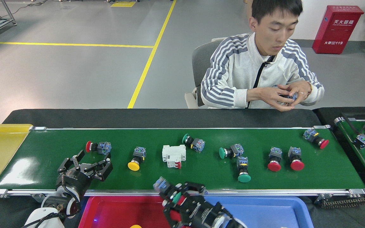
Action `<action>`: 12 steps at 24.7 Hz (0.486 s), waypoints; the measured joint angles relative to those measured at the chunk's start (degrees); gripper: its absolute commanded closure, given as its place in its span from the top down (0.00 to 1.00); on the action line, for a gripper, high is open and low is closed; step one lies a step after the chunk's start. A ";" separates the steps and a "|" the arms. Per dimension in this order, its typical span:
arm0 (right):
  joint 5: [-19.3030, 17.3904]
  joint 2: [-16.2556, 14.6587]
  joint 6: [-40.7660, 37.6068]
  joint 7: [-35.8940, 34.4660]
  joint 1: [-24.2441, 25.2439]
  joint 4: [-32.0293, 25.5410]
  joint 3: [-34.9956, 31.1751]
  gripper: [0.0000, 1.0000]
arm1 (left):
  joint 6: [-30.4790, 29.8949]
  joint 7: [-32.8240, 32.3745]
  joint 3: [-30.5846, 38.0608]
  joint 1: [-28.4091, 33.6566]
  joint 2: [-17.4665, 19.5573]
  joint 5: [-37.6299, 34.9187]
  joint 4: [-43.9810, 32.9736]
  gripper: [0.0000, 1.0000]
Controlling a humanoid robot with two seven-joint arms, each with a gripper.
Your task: Pick switch part from conveyor to tray
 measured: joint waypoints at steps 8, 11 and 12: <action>-0.22 0.11 7.85 -1.01 3.84 -3.10 -9.57 0.99 | 2.36 2.64 0.42 -2.08 0.71 0.00 6.82 1.00; -0.33 0.11 17.93 -6.41 8.83 -3.81 -16.92 0.99 | 2.92 2.85 1.15 -2.11 1.36 0.00 7.67 1.00; -0.40 0.11 20.66 -8.71 10.56 -3.98 -19.14 0.99 | 3.38 2.95 1.70 -2.22 1.53 0.00 8.19 0.99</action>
